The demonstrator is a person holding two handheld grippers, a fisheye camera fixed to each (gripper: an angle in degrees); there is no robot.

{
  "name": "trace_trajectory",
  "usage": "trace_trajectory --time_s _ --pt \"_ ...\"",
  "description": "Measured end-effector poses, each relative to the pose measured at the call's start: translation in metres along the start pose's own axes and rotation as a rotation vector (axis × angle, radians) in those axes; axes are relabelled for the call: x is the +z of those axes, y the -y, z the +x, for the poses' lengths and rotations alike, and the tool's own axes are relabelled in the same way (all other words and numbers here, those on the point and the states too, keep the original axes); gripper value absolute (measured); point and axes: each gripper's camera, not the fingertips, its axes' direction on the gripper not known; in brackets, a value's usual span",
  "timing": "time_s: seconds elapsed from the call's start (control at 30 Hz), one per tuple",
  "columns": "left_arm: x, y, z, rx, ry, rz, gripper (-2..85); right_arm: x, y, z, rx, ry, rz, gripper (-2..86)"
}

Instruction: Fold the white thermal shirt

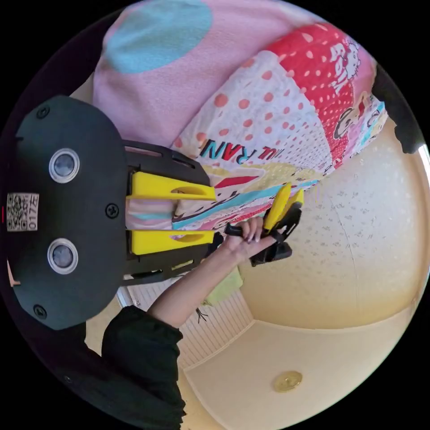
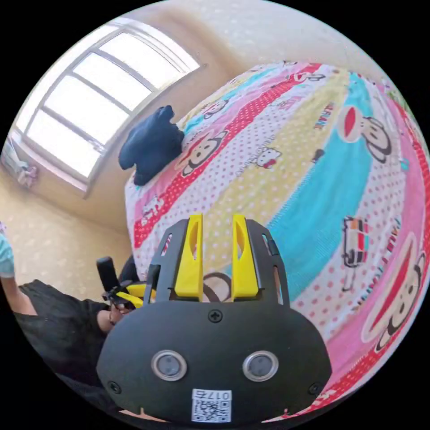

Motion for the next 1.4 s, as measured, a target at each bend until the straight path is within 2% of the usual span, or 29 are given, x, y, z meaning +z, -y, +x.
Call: trace_trajectory --time_s 0.07,0.13,0.17,0.27,0.37,0.43,0.53,0.57,0.67,0.73,0.8,0.9,1.0,1.13,1.23,1.4 --pt "0.010 -0.009 0.005 0.052 0.070 0.013 8.6 -0.032 -0.068 -0.008 0.003 -0.306 0.084 8.7" --pt "0.022 -0.024 0.011 0.128 0.151 0.043 7.4 -0.029 -0.109 -0.003 0.114 -0.473 0.055 9.1" --pt "0.025 -0.028 0.013 0.149 0.165 0.055 7.1 -0.030 -0.120 -0.001 0.190 -0.461 0.073 10.6" --pt "0.042 -0.048 0.026 0.260 0.251 0.099 7.5 -0.022 -0.096 -0.018 0.186 -0.465 -0.017 12.0" --pt "0.055 -0.042 0.054 0.322 0.375 0.074 6.8 -0.026 -0.087 -0.027 0.204 -0.424 -0.013 12.3" --pt "0.057 -0.027 0.092 0.444 0.446 0.208 7.7 -0.033 -0.084 -0.027 0.235 -0.375 0.005 12.5" --pt "0.084 0.003 0.121 0.469 0.623 0.383 11.3 -0.036 -0.076 -0.040 0.232 -0.378 0.001 12.5" --pt "0.095 0.013 0.123 0.469 0.631 0.368 12.0 -0.037 -0.072 -0.047 0.223 -0.390 -0.001 12.5" --pt "0.174 0.057 0.104 0.385 0.676 0.158 15.3 -0.041 -0.066 -0.058 0.223 -0.402 0.009 12.6" --pt "0.255 0.061 0.056 0.304 0.816 -0.088 16.4 -0.044 -0.063 -0.062 0.227 -0.392 0.016 12.6" --pt "0.297 0.058 0.033 0.291 0.925 -0.226 16.7 -0.048 -0.061 -0.066 0.233 -0.381 0.027 12.6" --pt "0.316 0.051 0.031 0.319 0.978 -0.229 16.8 -0.050 -0.055 -0.074 0.231 -0.392 0.025 12.8" --pt "0.315 0.051 0.017 0.286 0.917 -0.219 16.8 -0.058 -0.051 -0.085 0.253 -0.449 0.044 14.2" --pt "0.326 0.048 0.005 0.280 0.917 -0.220 16.5 -0.087 -0.058 -0.091 0.474 -0.616 0.159 18.8" --pt "0.344 0.041 0.005 0.321 0.990 -0.233 16.6 -0.076 -0.058 -0.077 0.557 -0.611 0.093 18.9" --pt "0.347 0.041 -0.009 0.300 0.951 -0.229 16.6 -0.066 -0.043 -0.069 0.555 -0.622 0.028 19.0"
